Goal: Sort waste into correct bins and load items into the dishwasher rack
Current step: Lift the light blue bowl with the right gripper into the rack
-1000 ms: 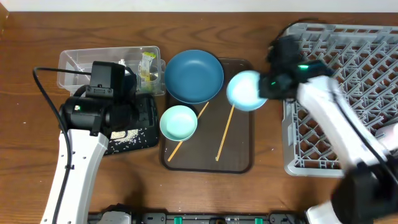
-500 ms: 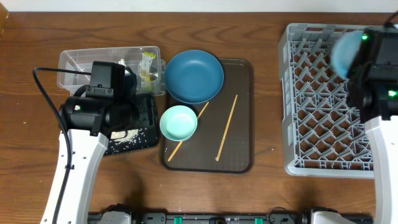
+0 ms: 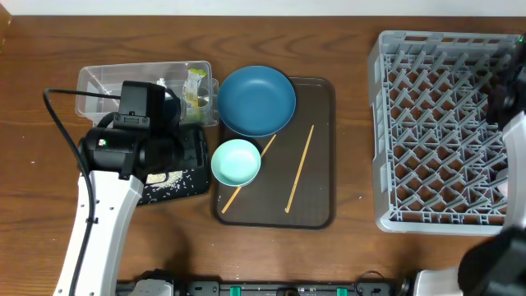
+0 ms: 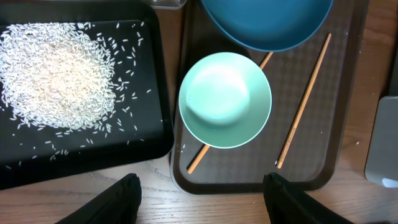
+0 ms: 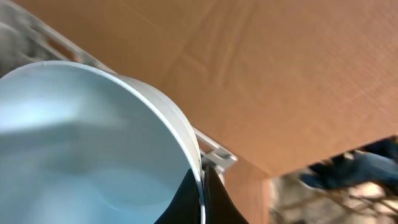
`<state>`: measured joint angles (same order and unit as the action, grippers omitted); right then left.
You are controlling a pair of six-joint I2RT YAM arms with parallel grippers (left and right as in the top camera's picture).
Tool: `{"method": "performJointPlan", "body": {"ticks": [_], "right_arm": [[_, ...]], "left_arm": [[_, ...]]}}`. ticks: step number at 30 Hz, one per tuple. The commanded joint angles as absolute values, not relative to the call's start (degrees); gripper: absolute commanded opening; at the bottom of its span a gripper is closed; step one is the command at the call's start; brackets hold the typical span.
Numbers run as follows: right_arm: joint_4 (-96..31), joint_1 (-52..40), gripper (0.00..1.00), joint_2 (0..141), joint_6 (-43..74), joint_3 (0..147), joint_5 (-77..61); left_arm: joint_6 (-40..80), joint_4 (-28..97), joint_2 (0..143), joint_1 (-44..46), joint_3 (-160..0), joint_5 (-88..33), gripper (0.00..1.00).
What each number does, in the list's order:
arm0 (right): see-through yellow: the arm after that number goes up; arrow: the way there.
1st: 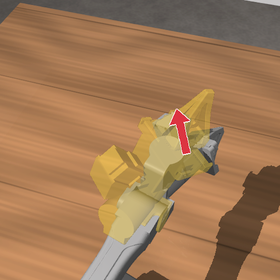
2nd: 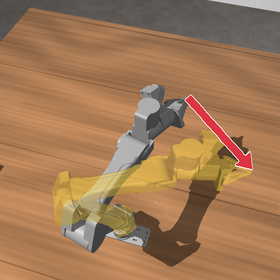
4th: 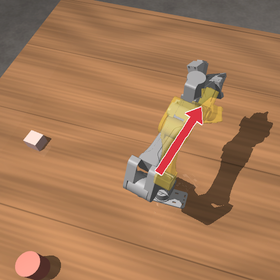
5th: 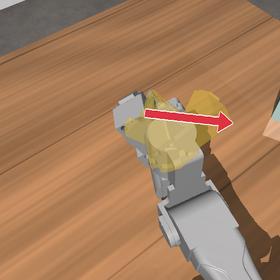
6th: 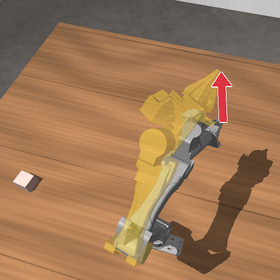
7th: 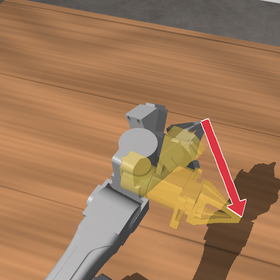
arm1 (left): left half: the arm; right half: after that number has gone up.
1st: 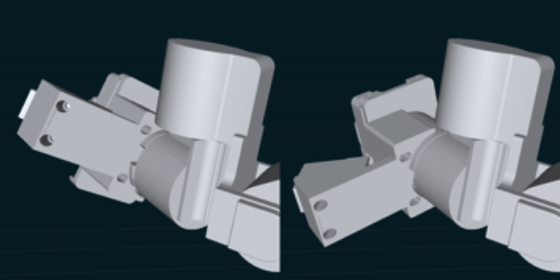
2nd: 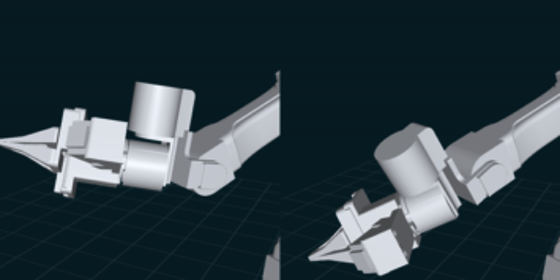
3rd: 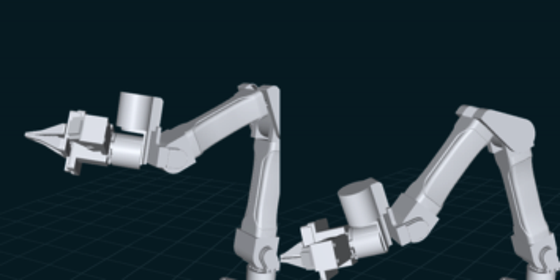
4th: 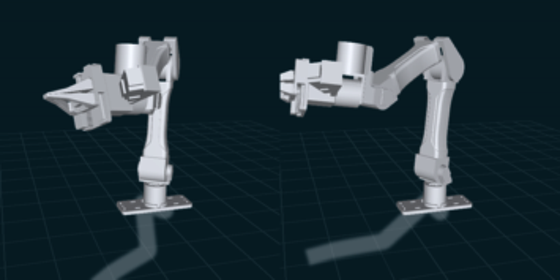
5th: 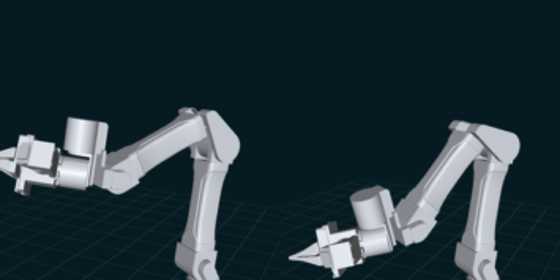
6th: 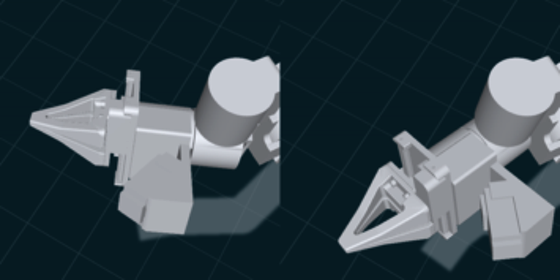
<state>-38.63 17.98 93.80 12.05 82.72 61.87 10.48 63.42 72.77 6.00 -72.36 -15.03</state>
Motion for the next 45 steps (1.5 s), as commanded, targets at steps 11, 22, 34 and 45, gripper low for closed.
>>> {"method": "performJointPlan", "body": {"ticks": [11,22,34,45], "right_arm": [[-34.5,22.9,0.01,104.9,8.2,82.9,64.8],[-14.7,23.4,0.01,104.9,-7.6,83.5,53.7],[-1.9,26.0,0.01,109.5,-29.5,83.5,53.8],[-5.9,24.2,0.01,115.4,-21.0,83.4,59.3]], "left_arm": [[10.2,64.1,73.0,5.7,-72.3,-14.7,0.66],[10.2,64.5,73.0,5.7,-72.3,-14.7,0.66],[10.6,64.5,73.0,5.7,-72.3,-14.7,0.66],[11.5,64.5,73.0,5.7,-72.3,-14.7,0.66]]}}
